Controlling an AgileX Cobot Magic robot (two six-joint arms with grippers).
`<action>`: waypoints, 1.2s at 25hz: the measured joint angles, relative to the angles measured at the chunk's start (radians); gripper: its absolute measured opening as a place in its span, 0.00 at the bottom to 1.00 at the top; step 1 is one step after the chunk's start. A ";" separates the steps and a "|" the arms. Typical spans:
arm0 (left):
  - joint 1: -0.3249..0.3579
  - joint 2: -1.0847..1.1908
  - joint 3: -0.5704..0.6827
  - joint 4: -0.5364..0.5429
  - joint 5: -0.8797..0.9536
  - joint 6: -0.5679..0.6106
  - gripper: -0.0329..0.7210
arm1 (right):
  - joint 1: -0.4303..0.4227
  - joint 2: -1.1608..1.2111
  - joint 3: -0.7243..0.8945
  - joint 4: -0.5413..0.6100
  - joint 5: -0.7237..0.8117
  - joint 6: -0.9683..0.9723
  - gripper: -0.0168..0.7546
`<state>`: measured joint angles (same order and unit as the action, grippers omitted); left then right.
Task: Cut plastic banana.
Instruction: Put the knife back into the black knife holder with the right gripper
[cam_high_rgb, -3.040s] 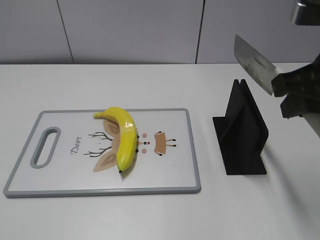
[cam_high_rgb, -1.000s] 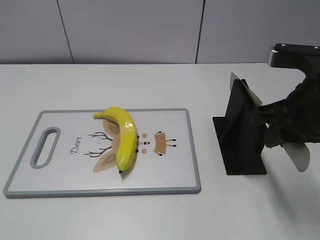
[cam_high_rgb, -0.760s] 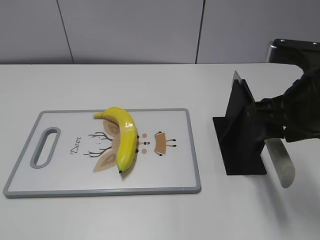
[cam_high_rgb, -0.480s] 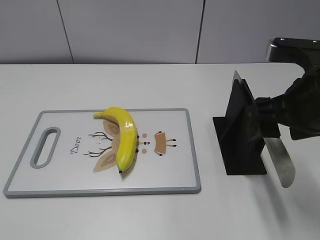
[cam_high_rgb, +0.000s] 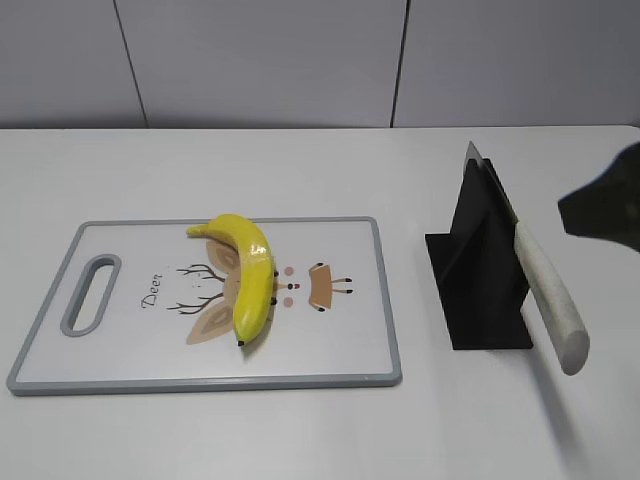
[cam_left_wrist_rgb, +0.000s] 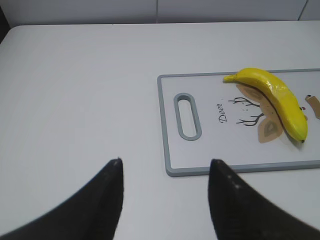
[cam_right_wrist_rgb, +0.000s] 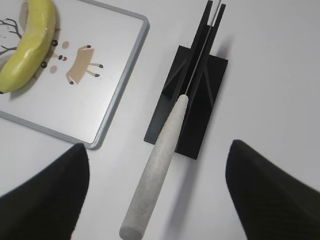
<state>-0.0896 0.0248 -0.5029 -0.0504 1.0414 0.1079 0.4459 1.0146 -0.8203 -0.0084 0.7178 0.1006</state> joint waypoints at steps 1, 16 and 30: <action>0.000 0.000 0.000 0.000 0.000 0.000 0.74 | 0.000 -0.037 0.025 0.008 0.001 -0.003 0.85; 0.001 0.000 0.000 -0.003 -0.001 0.000 0.74 | 0.000 -0.667 0.379 0.025 0.081 -0.034 0.81; 0.001 0.000 0.000 -0.005 -0.001 0.000 0.74 | 0.000 -0.868 0.397 -0.054 0.216 -0.047 0.79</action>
<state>-0.0884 0.0248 -0.5029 -0.0550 1.0404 0.1079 0.4459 0.1461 -0.4236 -0.0629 0.9337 0.0539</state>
